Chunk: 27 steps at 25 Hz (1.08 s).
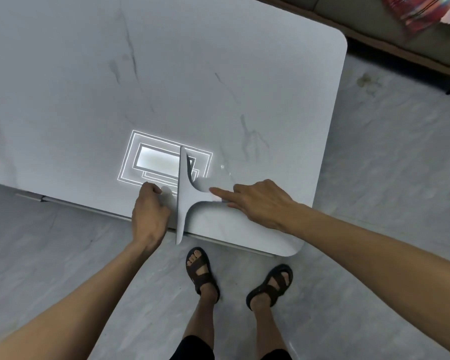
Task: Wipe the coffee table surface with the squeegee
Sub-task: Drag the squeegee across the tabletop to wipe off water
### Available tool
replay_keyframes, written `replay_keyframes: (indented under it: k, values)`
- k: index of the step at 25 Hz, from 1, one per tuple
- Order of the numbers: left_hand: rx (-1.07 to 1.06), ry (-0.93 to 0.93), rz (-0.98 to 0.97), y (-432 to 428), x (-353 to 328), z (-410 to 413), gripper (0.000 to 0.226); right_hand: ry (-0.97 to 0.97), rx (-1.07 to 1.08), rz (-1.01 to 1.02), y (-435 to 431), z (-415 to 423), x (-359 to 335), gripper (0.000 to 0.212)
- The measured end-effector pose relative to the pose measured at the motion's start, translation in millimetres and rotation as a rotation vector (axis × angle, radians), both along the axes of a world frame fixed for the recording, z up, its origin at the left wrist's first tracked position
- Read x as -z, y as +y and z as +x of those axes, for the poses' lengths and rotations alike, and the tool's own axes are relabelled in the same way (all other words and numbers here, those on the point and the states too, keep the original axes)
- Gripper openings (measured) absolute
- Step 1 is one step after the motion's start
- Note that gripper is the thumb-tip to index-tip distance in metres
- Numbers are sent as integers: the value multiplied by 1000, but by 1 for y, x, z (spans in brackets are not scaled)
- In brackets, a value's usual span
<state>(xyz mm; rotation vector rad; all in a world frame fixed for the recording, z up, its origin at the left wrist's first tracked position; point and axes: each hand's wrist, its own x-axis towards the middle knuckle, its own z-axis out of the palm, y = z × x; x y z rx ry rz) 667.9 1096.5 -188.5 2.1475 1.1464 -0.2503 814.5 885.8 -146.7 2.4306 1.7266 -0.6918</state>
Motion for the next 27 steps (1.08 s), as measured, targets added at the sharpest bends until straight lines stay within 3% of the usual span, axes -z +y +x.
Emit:
replay_keyframes:
  k: [5, 9, 19, 22, 27]
  values:
    - [181, 42, -66, -29, 2, 3, 35, -11, 63, 11, -28, 13, 19, 47]
    - [204, 58, -92, -67, 2, 20, 33, -36, 226, 22, -89, 35, 22, 45]
    - [464, 121, -3, -139, 9, 50, 32, -107, 452, -14, -219, 72, 10, 44]
    - [440, 115, -14, -148, 10, 55, 29, -132, 503, -6, -242, 74, 1, 43]
    - [229, 101, -58, -135, 5, 51, 32, -79, 521, 61, -225, 56, -18, 44]
